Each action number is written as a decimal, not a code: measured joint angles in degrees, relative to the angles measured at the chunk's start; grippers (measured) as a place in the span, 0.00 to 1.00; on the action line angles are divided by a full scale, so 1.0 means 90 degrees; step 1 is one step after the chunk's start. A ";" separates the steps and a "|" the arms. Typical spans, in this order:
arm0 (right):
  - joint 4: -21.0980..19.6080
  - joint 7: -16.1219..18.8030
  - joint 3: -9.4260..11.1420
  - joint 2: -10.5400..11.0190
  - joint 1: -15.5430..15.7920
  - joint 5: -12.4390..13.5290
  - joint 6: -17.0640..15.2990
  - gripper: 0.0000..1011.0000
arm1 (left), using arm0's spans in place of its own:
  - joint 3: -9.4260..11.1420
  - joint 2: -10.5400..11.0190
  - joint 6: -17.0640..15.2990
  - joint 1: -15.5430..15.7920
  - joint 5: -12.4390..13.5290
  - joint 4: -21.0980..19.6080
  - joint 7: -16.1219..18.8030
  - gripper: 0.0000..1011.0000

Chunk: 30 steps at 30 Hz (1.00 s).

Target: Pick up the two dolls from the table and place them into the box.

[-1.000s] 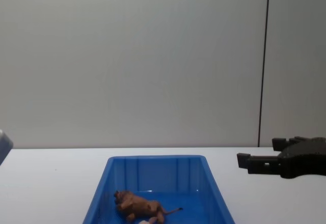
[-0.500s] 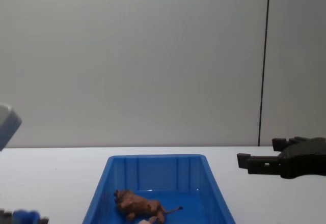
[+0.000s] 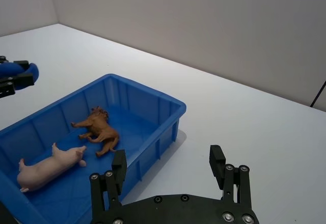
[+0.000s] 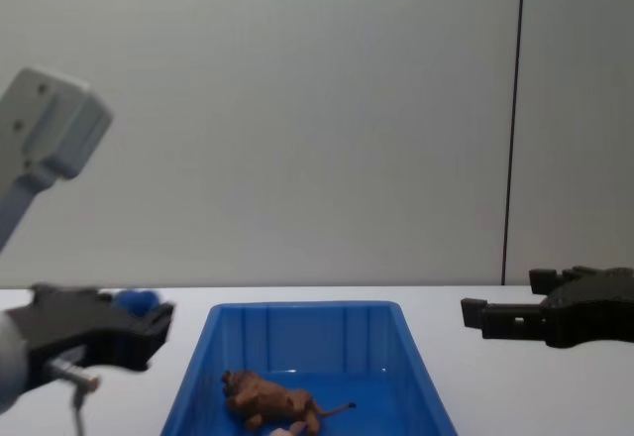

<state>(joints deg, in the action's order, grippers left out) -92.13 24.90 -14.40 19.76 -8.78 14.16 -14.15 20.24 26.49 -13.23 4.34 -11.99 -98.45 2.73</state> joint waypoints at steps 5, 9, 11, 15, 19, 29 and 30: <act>0.0000 0.0000 0.0000 0.0000 0.0000 0.0000 0.0000 0.99 | 0.0094 -0.0291 0.0199 0.0311 0.0230 0.0160 -0.0363 0.27; 0.0000 0.0000 0.0000 0.0000 0.0000 0.0000 0.0000 0.99 | 0.0178 -0.0530 0.0330 0.0549 0.0372 0.0328 -0.0656 0.40; 0.0000 0.0000 0.0000 0.0000 0.0000 0.0000 0.0000 0.99 | 0.0226 -0.0660 0.0399 0.0681 0.0439 0.0436 -0.0819 0.46; 0.0000 0.0000 0.0000 0.0000 0.0000 0.0000 0.0000 0.99 | 0.0304 -0.0864 0.0514 0.0887 0.0541 0.0615 -0.1124 0.59; 0.0000 0.0000 0.0000 0.0000 0.0000 0.0000 0.0000 0.99 | 0.0372 -0.1060 0.0627 0.1089 0.0618 0.0817 -0.1391 0.70; 0.0000 0.0000 0.0000 0.0000 0.0000 0.0000 0.0000 0.99 | 0.0415 -0.1232 0.0946 0.1307 0.0689 0.0992 -0.1819 0.99; 0.0000 0.0000 0.0000 0.0000 0.0000 0.0000 0.0000 0.99 | 0.0414 -0.1234 0.0963 0.1312 0.0690 0.0993 -0.1838 0.99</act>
<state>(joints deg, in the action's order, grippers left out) -92.13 24.90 -14.40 19.76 -8.78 14.16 -14.15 23.97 15.38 -4.56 16.15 -5.78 -89.52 -13.81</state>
